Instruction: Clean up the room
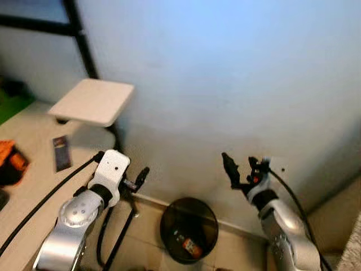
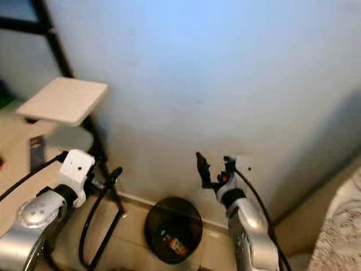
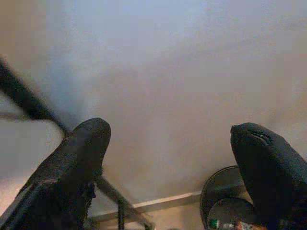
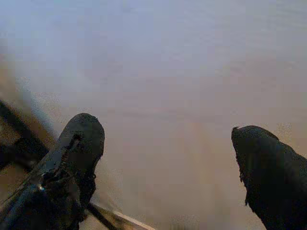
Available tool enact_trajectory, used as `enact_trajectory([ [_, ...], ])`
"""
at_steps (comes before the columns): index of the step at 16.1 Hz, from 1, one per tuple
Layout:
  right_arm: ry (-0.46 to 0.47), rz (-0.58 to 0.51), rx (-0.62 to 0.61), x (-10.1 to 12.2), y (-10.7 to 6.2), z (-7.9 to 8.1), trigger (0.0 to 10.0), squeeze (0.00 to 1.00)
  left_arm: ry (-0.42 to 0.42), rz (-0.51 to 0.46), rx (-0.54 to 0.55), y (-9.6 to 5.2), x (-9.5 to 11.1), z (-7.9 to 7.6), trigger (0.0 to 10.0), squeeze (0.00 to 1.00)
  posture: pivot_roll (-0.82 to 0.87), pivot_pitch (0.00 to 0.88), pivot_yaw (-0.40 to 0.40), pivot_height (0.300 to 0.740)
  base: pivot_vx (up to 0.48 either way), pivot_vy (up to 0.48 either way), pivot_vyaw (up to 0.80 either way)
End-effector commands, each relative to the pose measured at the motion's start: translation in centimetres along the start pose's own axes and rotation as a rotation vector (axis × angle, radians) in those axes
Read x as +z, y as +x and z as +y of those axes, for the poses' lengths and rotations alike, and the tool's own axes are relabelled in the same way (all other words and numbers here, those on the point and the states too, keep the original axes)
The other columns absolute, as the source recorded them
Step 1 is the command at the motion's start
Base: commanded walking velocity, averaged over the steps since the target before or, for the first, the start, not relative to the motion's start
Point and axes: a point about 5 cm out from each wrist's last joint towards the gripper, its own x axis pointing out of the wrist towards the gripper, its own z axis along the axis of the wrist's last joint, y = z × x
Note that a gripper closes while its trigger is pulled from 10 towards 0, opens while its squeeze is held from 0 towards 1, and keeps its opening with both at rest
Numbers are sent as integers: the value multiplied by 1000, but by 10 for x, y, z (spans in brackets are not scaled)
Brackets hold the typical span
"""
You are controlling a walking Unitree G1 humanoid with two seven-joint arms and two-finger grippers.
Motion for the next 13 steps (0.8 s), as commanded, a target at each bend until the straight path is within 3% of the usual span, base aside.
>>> enact_trajectory([
  [1,-17,-29,-15,4,-2,-2,10000,1000,14,20,13,1,-2,0,10000,0,-21,0,0,740,0,0,-800],
  [6,-24,-39,9,10,0,-2,10000,1000,17,22,48,-4,-1,2,10000,0,-1,0,-1,740,0,0,-800],
  [13,-31,-11,37,10,6,7,10000,1000,-119,16,148,-7,-3,12,10000,0,-24,0,15,740,0,0,-800],
])
